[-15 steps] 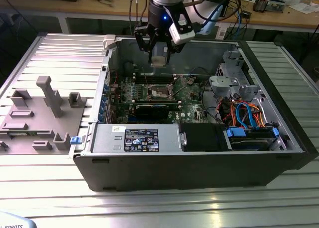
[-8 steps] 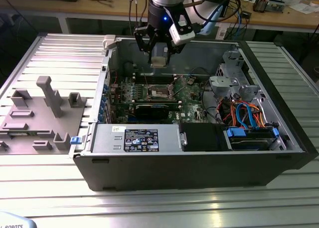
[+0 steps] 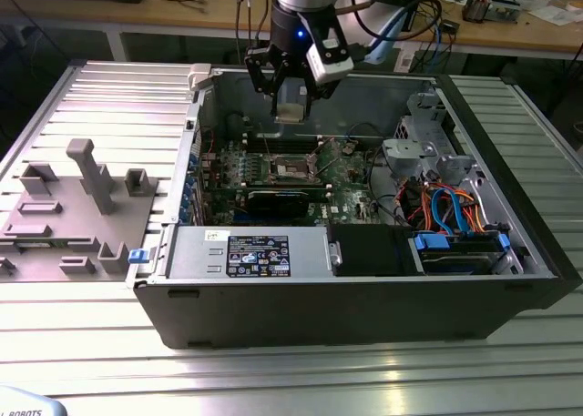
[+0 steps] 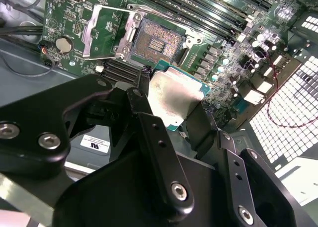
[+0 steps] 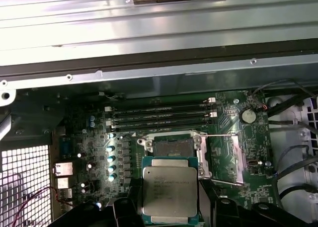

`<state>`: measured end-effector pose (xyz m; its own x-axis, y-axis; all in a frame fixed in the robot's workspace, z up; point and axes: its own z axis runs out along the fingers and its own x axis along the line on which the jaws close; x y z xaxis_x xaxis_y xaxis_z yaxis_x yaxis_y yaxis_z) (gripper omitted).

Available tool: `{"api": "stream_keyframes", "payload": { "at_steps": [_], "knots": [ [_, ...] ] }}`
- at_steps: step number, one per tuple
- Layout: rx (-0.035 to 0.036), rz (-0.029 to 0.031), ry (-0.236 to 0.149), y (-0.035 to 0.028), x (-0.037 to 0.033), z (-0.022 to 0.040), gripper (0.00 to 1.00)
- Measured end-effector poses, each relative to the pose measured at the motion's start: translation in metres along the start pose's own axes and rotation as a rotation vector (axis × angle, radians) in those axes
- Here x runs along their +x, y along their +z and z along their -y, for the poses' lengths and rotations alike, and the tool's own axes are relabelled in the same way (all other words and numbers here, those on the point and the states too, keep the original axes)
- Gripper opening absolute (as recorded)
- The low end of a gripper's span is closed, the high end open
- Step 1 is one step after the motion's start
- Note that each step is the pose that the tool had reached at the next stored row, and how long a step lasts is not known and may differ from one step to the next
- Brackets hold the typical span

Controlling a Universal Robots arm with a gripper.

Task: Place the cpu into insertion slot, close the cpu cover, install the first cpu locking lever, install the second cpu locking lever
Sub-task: 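Place the cpu into insertion slot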

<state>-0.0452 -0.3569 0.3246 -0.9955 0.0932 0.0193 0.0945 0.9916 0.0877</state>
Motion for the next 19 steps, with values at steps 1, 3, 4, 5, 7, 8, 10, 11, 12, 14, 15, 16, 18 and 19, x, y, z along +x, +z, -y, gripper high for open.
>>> {"api": "stream_keyframes", "payload": {
  "at_steps": [1, 3, 4, 5, 7, 8, 10, 11, 12, 14, 15, 16, 18, 19],
  "knots": [
    [0.0001, 0.0005, 0.006, 0.0002, 0.0, 0.0, 0.54],
    [0.0002, 0.0013, 0.013, 0.0005, 0.0, 0.0, 0.54],
    [0.0002, 0.0013, 0.015, 0.0005, 0.0, 0.0, 0.54],
    [0.0002, 0.0015, 0.016, 0.0006, 0.0, 0.0, 0.54],
    [0.0001, 0.0018, 0.02, 0.0007, 0.0, 0.0, 0.54],
    [0.0, 0.002, 0.022, 0.0008, 0.0, 0.0, 0.54],
    [0.0, 0.0023, 0.025, 0.0009, 0.0, 0.0, 0.54],
    [0.0, 0.0024, 0.026, 0.001, 0.0, 0.0001, 0.54],
    [0.0, 0.0025, 0.028, 0.001, 0.0, 0.0001, 0.54],
    [0.0, 0.003, 0.033, 0.0012, 0.0, 0.0001, 0.54],
    [0.0, 0.0032, 0.035, 0.0012, 0.0, 0.0001, 0.54],
    [0.0, 0.0034, 0.038, 0.0013, 0.0, 0.0001, 0.54],
    [-0.0001, 0.0039, 0.042, 0.0014, 0.0, 0.0001, 0.54],
    [-0.0002, 0.004, 0.044, 0.0015, 0.0, 0.0001, 0.54]
  ]
}}
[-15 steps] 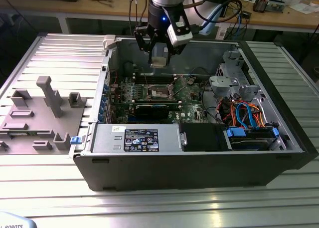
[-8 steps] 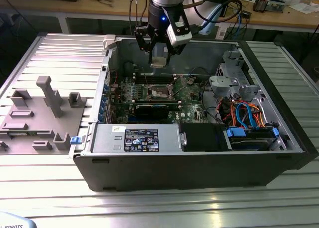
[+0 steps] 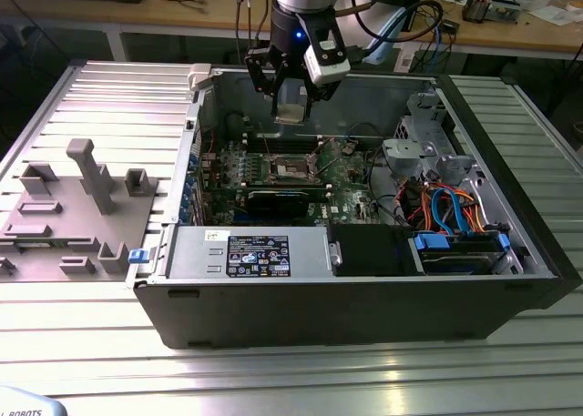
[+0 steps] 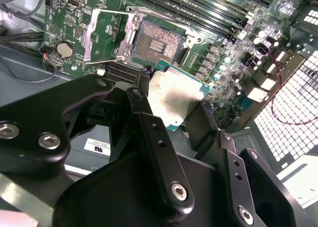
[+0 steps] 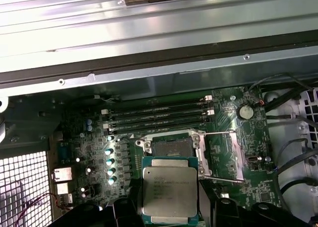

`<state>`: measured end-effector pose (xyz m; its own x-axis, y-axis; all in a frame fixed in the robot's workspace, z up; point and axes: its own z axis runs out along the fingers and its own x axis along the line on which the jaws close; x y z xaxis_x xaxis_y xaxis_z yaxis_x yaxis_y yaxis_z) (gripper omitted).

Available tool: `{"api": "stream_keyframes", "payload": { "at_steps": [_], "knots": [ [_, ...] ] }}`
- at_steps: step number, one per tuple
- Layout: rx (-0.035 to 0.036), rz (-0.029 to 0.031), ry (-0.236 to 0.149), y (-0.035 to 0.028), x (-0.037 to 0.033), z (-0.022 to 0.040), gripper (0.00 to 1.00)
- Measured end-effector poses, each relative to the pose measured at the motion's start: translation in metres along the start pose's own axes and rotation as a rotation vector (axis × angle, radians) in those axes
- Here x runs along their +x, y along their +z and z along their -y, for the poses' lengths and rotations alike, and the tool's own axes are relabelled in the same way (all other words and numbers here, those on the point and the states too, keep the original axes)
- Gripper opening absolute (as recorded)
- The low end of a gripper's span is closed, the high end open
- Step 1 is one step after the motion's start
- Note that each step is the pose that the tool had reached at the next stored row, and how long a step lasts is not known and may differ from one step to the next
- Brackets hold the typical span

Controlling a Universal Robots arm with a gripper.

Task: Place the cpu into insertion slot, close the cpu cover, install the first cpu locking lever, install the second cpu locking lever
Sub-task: 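Place the cpu into insertion slot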

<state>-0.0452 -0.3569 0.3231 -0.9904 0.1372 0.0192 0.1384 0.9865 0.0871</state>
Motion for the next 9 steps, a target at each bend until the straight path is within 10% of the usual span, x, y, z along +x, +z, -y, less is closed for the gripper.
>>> {"api": "stream_keyframes", "payload": {
  "at_steps": [9],
  "knots": [
    [-0.0003, 0.0016, 0.018, 0.0005, 0.0, 0.0, 0.54]
  ]
}}
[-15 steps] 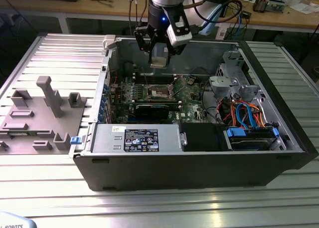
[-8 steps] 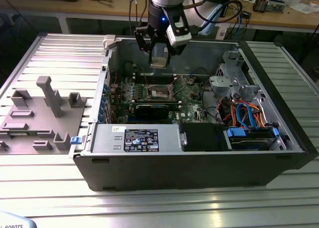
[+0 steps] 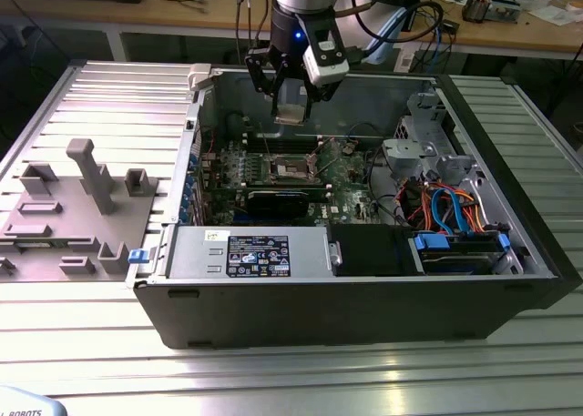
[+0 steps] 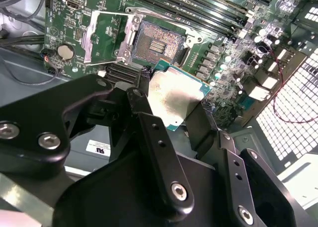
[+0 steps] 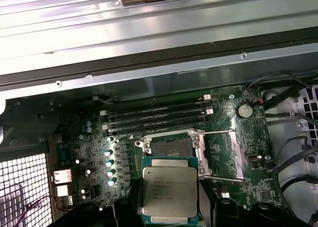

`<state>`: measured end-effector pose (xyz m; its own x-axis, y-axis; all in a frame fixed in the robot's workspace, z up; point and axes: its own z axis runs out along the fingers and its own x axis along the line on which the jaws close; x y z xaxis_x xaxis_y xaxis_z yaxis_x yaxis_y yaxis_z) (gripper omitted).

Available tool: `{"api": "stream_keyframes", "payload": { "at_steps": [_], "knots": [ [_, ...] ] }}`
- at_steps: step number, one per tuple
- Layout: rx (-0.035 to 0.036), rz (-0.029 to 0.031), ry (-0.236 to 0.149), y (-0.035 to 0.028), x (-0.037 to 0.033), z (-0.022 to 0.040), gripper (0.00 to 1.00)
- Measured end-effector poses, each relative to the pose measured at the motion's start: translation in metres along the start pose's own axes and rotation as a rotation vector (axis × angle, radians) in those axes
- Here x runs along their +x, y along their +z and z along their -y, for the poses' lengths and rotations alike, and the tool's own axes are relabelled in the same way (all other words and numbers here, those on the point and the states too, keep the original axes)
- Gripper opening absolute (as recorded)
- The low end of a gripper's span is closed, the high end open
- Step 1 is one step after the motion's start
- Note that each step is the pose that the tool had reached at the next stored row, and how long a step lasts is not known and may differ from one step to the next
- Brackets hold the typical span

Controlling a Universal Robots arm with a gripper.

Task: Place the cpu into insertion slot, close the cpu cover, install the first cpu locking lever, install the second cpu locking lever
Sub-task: 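Place the cpu into insertion slot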

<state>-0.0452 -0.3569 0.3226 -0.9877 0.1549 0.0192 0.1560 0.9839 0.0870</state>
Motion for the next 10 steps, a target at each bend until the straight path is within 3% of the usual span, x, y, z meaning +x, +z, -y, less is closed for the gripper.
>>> {"api": "stream_keyframes", "payload": {
  "at_steps": [5, 10],
  "knots": [
    [0.0, 0.0015, 0.016, 0.0003, 0.0, 0.0, 0.54],
    [0.0016, 0.0059, 0.062, 0.0006, 0.0, 0.0001, 0.54]
  ]
}}
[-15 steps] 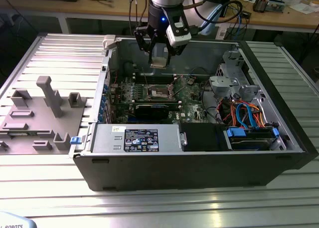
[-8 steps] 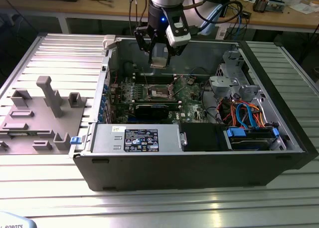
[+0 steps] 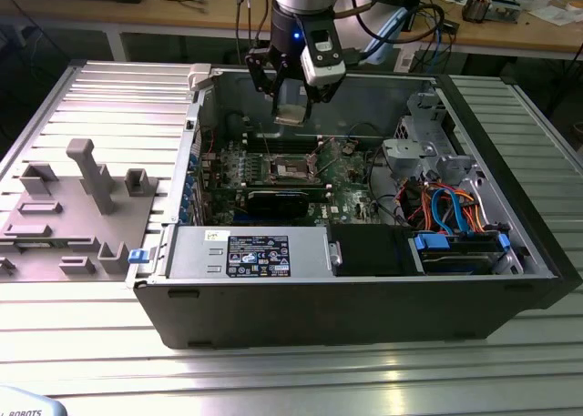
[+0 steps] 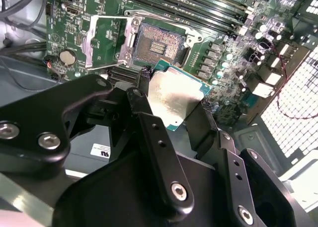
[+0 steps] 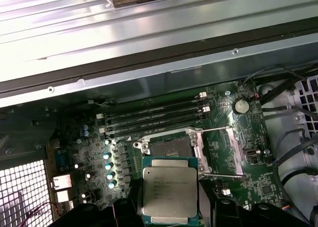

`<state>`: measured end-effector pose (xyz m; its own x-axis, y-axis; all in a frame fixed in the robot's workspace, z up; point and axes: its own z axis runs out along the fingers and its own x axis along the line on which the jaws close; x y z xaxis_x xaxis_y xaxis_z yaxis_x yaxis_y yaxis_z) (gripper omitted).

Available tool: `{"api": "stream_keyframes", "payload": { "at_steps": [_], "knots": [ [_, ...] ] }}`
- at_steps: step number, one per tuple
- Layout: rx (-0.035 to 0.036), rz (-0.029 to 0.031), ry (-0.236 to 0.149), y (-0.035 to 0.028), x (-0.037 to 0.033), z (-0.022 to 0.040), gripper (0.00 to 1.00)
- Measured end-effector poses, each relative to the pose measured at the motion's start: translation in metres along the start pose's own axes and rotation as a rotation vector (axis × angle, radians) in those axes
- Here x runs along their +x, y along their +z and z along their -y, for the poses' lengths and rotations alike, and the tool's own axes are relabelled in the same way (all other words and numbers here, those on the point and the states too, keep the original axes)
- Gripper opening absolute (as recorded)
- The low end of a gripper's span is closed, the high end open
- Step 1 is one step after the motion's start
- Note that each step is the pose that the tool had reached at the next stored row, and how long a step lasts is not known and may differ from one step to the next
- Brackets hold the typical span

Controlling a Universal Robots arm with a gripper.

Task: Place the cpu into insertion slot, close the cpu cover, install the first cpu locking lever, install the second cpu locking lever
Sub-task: 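Place the cpu into insertion slot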

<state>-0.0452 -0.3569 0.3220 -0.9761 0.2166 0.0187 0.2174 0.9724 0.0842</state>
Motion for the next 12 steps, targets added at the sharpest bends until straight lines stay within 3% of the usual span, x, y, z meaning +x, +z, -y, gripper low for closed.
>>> {"api": "stream_keyframes", "payload": {
  "at_steps": [12],
  "knots": [
    [0.0, 0.0081, 0.091, 0.0008, 0.0, 0.0, 0.54]
  ]
}}
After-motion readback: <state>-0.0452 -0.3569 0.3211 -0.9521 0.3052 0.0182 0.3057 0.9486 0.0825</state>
